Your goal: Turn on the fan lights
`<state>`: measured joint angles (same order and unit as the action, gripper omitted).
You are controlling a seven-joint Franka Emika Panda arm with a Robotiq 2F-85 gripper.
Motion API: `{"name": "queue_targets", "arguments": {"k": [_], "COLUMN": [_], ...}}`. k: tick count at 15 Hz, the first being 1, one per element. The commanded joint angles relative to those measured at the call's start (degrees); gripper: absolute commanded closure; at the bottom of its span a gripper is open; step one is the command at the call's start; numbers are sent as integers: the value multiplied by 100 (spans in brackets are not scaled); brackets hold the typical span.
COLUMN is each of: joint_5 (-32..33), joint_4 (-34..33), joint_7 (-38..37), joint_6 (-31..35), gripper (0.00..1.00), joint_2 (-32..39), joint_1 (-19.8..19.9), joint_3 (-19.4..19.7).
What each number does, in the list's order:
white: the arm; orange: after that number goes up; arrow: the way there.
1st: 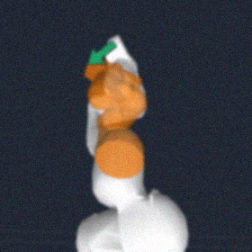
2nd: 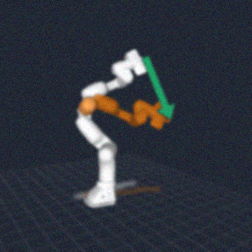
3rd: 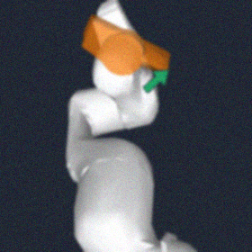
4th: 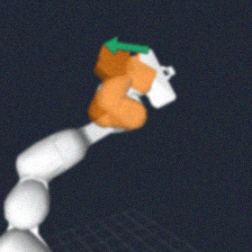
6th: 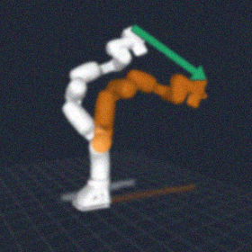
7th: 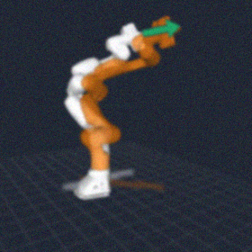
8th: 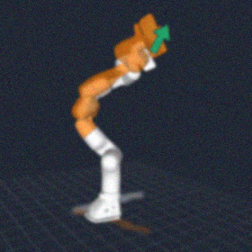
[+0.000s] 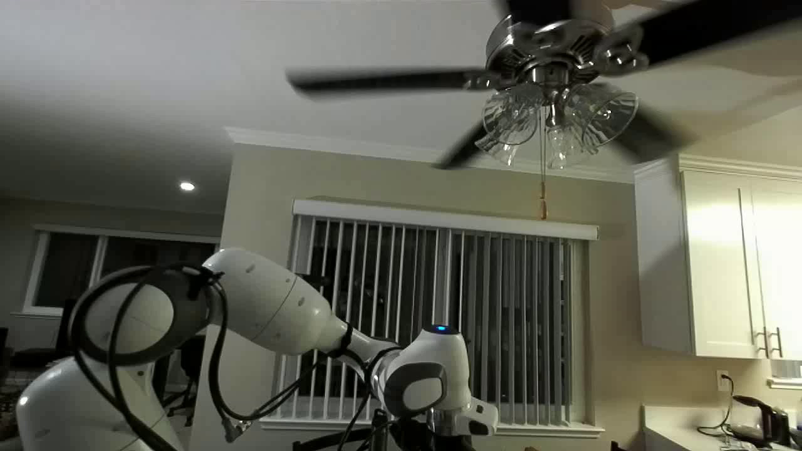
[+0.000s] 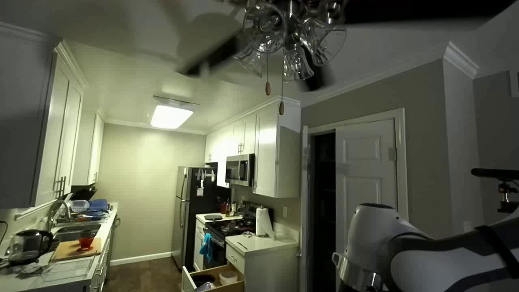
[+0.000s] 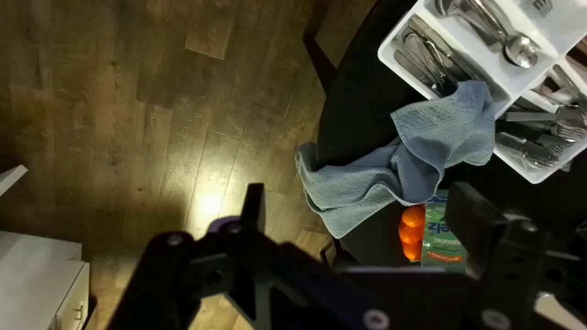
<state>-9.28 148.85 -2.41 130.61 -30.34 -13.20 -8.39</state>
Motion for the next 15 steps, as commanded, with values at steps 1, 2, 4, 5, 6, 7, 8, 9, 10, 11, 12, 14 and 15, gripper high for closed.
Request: {"name": "queue_targets", "arguments": {"k": [1,2,4,5,6,7,8,9,10,11,12,14,15], "joint_5": [-10,54,193,266,355,463,618,749,909,1045,1169,1358,1443], "joint_4": [-11,-194,-654,-943,-1197,-1518,-1866,-2240,-2600,-2965,-3312,-3824,-4026], "joint_7": [8,7,92,51,31,57,98,142,199,255,307,462,571], "joint_6": [-17,-50,124,31,-51,-103,-213,-236,-280,-282,-245,-27,98], "gripper": [0,0,0,0,0,0,0,0,0,0,0,0,0], "joint_2": [-2,54,-29,-37,-103,-85,-70,-18,16,58,87,142,168], "joint_1": [19,18,-63,-85,-125,-150,-165,-181,-175,-176,-170,-167,-171], "joint_3": [-18,-61,-199,-276,-384,-477,-583,-667,-733,-780,-813,-840,-848]}}
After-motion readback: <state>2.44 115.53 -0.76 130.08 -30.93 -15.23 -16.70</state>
